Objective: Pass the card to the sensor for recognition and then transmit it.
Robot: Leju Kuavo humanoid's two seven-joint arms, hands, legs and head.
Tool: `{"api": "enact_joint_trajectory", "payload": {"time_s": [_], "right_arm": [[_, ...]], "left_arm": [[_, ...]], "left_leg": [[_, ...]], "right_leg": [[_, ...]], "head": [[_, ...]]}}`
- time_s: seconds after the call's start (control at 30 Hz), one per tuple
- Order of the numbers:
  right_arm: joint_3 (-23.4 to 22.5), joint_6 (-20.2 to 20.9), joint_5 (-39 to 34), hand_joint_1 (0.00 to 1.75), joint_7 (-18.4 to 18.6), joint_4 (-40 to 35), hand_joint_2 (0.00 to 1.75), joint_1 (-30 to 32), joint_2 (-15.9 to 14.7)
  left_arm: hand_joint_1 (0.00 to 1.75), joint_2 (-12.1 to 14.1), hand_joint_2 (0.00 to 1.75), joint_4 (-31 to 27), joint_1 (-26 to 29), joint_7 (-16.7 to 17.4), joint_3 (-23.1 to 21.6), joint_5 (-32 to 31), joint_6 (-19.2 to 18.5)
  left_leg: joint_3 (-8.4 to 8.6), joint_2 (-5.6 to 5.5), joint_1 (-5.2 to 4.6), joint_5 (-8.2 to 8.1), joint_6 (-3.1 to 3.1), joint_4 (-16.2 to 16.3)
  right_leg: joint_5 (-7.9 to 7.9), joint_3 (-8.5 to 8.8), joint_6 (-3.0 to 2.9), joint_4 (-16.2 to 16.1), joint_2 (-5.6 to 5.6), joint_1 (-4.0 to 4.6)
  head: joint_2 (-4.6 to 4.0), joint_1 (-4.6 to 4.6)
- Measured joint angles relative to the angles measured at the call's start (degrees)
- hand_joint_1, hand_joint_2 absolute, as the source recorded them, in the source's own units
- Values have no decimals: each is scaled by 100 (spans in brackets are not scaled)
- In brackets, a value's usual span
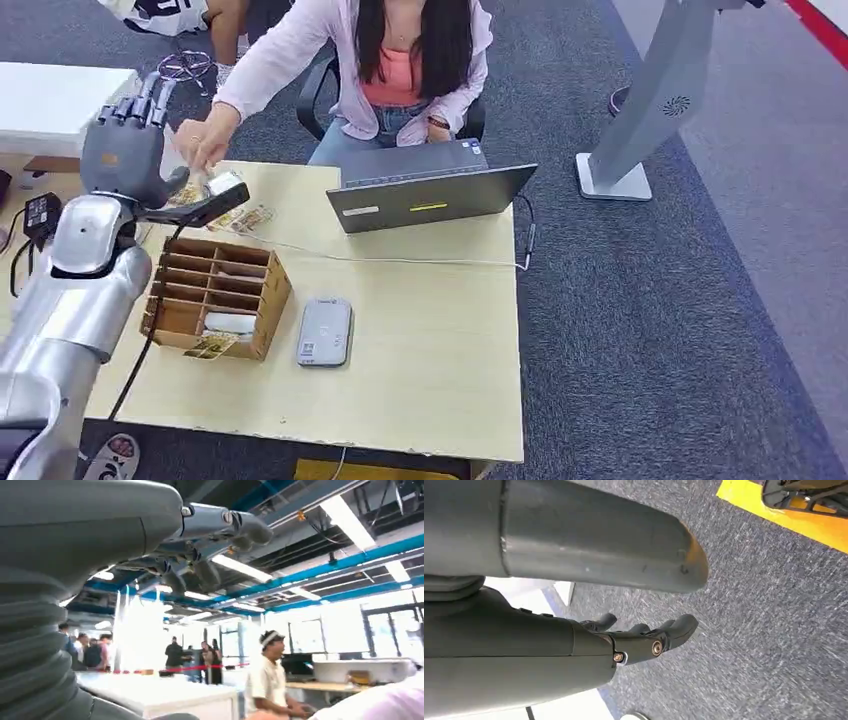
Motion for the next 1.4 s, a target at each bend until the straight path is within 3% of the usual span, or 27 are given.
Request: {"api": "enact_joint_trajectory", "payload": {"time_s": [0.17, 0.3, 0.43, 0.57, 0.77, 0.87, 1.0, 1.2, 1.4], "right_arm": [[-162, -53, -136, 0, 55, 0, 0, 3, 26], [-319, -118, -249, 0, 31, 0, 0, 24, 48], [-424, -179, -304, 0, -7, 0, 0, 32, 48], [-520, -201, -341, 0, -42, 0, 0, 31, 48], [-612, -230, -367, 0, -63, 0, 0, 31, 48], [-653, -247, -378, 0, -66, 0, 0, 29, 48], [-686, -256, -380, 0, -63, 0, 0, 28, 48], [-721, -251, -376, 0, -31, 0, 0, 28, 48], [-758, -223, -361, 0, -22, 0, 0, 28, 48]], "left_arm": [[0, 105, 175, -1727, 1491, -299, -4, 439, -146], [0, 360, 175, -3092, 2803, -478, -79, 470, -120], [0, 631, 175, -3939, 3708, -513, -85, 424, -114], [0, 855, 175, -4443, 4251, -524, -90, 347, -265], [0, 1036, 175, -4809, 4638, -590, -190, 353, -608], [0, 1165, 175, -4831, 4654, -465, -280, 290, -1199], [0, 1372, 175, -4814, 4635, -456, -391, 401, -1659], [0, 1576, 175, -4766, 4644, -492, -577, 555, -1921], [0, 1635, 175, -4728, 4644, -402, -656, 581, -1952]], "left_leg": [[-1, 15, 0, -9, 1, -3], [-5, 23, 1, -12, 4, -4], [-6, 25, 2, -12, 4, -6], [-6, 23, 2, -11, 3, -6], [-6, 22, 2, -8, 2, -5], [-5, 20, 2, -8, 2, -5], [-5, 21, 2, -7, 1, -5], [-6, 21, 3, -8, 1, -5], [-6, 21, 3, -8, 1, -5]], "right_leg": [[-4, -4, 4, -2, 14, 0], [-7, -15, 3, -4, 18, 1], [-9, -19, 1, -4, 18, 1], [-8, -18, 1, -4, 15, 1], [-5, -15, 3, -4, 15, 1], [-5, -15, 3, -4, 14, 1], [-5, -16, 3, -3, 14, 1], [-5, -16, 3, -3, 14, 2], [-5, -15, 3, -4, 14, 2]], "head": [[0, 2], [0, 2], [0, 2], [0, 2], [0, 2], [0, 2], [0, 2], [0, 4], [0, 2]]}}
